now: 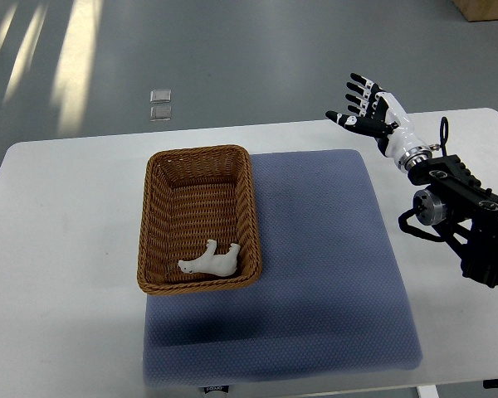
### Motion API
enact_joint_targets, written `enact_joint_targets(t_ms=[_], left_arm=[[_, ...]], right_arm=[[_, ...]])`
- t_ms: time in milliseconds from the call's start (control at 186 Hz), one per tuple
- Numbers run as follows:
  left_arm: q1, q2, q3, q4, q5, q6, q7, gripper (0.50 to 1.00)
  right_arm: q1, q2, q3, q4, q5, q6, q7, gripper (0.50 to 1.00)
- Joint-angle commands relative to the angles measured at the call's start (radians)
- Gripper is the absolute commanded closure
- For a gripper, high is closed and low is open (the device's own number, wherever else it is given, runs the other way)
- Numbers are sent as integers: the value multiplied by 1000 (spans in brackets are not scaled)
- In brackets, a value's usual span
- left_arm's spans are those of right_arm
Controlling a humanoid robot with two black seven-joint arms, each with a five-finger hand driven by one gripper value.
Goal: Place white bear in brown basket with right hand
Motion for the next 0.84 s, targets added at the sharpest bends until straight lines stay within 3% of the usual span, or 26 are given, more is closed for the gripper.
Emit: enact_joint_targets(t_ms=[0, 333, 382, 839], left_arm=[[0, 0, 0, 0, 0, 0, 0, 500], [0, 0, 0, -2, 0, 0, 0, 500], [0, 0, 0, -2, 0, 0, 0, 500], [0, 0, 0, -3, 0, 0, 0, 500]], right_arm=[[-12, -25, 0, 0, 118, 50, -34, 601], [-20, -28, 1, -3, 322, 90, -39, 597], [-28, -23, 1, -3, 328, 90, -35, 577], [-52, -11, 8, -11, 330, 86, -20, 574]])
